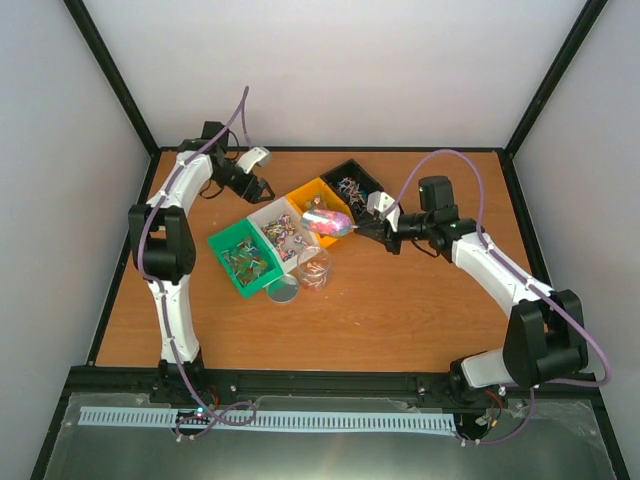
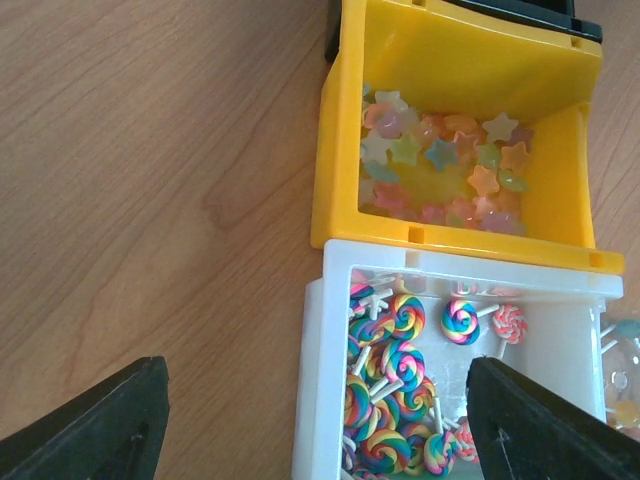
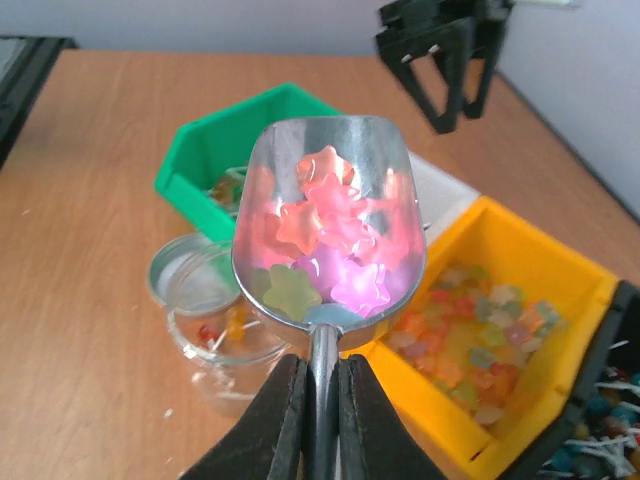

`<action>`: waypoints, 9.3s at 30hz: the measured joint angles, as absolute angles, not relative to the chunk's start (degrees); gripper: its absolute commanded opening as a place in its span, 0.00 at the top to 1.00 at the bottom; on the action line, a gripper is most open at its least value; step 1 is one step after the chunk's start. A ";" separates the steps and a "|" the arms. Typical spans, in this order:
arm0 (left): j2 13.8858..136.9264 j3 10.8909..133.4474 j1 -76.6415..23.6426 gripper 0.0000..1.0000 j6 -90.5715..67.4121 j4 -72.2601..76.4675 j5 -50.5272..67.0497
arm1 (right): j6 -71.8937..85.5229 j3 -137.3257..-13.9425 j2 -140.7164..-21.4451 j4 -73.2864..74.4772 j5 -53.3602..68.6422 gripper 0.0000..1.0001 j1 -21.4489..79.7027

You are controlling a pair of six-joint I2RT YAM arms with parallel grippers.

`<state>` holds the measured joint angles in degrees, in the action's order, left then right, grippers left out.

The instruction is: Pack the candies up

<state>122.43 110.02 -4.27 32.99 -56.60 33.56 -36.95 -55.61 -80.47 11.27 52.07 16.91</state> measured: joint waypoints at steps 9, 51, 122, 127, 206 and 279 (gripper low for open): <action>121.21 106.37 -4.27 0.17 32.12 -55.07 34.85 | -53.10 -67.11 -85.52 37.17 52.21 0.97 16.91; 117.45 96.36 -3.86 0.17 30.13 -49.01 32.36 | -59.24 -83.46 -93.32 61.36 26.70 0.97 26.24; 129.88 105.38 -10.61 0.62 7.25 -37.76 10.96 | -33.61 -113.51 -121.95 54.39 17.17 0.97 32.60; 129.03 103.96 -10.61 0.66 7.22 -37.17 11.25 | -33.85 -117.10 -125.16 57.60 15.29 0.97 34.22; 124.77 107.31 -7.77 0.37 7.79 -43.57 23.79 | -23.90 -83.92 -121.10 14.50 42.63 0.97 26.65; 119.79 98.26 -4.47 0.27 10.26 -44.99 25.12 | -62.08 -76.82 -90.39 58.76 35.11 0.97 19.55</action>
